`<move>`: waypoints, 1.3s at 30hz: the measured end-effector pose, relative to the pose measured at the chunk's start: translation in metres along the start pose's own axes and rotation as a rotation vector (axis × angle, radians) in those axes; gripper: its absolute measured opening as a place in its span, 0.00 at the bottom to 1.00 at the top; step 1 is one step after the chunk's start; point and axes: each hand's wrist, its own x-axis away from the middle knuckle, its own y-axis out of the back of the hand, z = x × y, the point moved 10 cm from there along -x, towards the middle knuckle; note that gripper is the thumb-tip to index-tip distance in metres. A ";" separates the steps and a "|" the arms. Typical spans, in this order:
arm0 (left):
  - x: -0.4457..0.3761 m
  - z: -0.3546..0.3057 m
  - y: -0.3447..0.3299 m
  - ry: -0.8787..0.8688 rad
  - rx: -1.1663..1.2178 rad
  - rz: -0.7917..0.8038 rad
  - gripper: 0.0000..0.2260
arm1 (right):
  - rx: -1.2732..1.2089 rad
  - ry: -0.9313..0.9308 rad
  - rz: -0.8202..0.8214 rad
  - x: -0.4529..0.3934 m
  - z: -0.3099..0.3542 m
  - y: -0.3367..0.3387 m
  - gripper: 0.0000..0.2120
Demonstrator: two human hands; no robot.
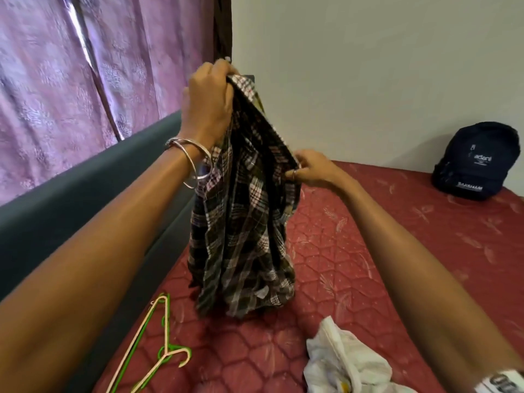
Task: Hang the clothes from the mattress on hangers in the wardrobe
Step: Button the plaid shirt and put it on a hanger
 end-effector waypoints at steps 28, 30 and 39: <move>0.440 0.153 -0.124 1.077 0.233 0.658 0.09 | -0.184 -0.759 0.012 0.235 -0.235 -0.210 0.04; 0.445 0.155 -0.120 1.274 0.402 0.451 0.06 | -0.474 -0.801 -0.200 0.242 -0.237 -0.197 0.02; 0.451 0.160 -0.144 1.124 0.092 0.591 0.11 | -0.519 -1.075 -0.301 0.235 -0.248 -0.246 0.16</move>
